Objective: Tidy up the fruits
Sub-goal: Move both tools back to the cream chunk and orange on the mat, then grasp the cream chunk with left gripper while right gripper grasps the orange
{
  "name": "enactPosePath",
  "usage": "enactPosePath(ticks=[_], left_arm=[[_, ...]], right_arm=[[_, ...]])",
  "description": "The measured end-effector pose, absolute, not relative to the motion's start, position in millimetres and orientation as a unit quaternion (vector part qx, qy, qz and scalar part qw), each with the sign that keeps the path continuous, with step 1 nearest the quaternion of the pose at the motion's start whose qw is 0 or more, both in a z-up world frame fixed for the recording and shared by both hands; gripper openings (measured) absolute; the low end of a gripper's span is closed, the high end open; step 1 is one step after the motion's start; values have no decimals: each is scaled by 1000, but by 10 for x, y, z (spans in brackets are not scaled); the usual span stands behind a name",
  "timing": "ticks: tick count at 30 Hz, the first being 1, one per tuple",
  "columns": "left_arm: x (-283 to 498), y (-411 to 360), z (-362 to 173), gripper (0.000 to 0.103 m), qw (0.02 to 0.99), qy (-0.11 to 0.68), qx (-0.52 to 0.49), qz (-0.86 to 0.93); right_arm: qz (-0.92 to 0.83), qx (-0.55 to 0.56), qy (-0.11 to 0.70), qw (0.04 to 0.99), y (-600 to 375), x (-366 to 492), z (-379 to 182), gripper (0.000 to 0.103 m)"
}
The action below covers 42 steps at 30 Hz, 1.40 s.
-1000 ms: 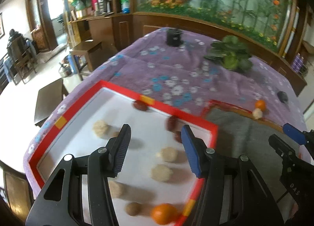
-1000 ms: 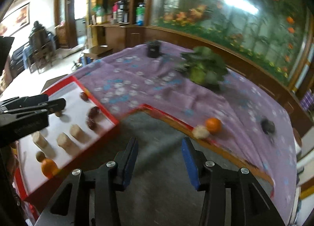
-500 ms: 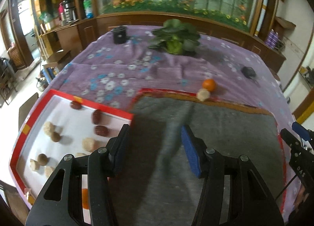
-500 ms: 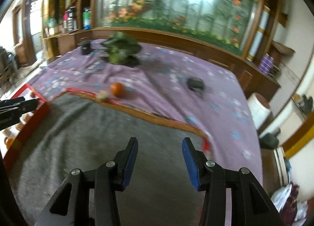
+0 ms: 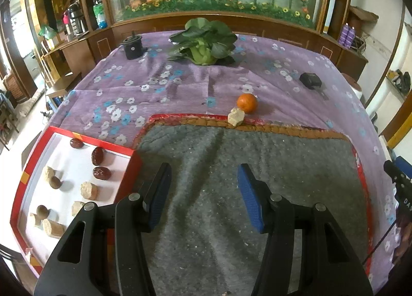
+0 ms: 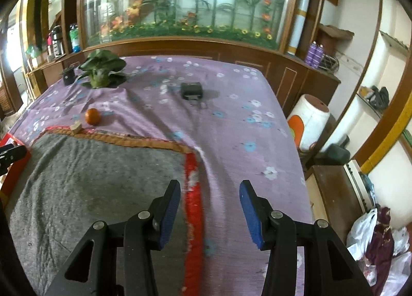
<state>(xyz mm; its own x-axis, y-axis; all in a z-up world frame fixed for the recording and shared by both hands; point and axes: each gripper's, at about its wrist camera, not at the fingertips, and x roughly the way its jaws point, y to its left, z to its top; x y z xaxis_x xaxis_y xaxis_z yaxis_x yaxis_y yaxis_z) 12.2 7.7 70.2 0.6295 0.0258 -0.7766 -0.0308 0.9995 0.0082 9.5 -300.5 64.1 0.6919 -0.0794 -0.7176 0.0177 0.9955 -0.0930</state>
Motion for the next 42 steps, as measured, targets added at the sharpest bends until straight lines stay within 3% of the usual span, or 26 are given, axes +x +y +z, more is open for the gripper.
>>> enactPosePath(ticks=[14, 34, 35, 37, 42], left_arm=[[488, 287, 559, 53, 881, 471, -39, -1], [1446, -196, 174, 53, 865, 493, 55, -74], [1447, -200, 173, 50, 865, 493, 58, -77], [1439, -197, 188, 24, 865, 492, 52, -89], [1359, -151, 227, 23, 867, 489, 52, -82]], right_arm=[[78, -1, 419, 905, -2739, 412, 536, 47], [144, -75, 446, 880, -1978, 1105, 413, 47], [144, -77, 446, 880, -1969, 1124, 415, 47], [150, -76, 445, 880, -1941, 1173, 419, 47], [189, -58, 442, 875, -1783, 1317, 426, 47]])
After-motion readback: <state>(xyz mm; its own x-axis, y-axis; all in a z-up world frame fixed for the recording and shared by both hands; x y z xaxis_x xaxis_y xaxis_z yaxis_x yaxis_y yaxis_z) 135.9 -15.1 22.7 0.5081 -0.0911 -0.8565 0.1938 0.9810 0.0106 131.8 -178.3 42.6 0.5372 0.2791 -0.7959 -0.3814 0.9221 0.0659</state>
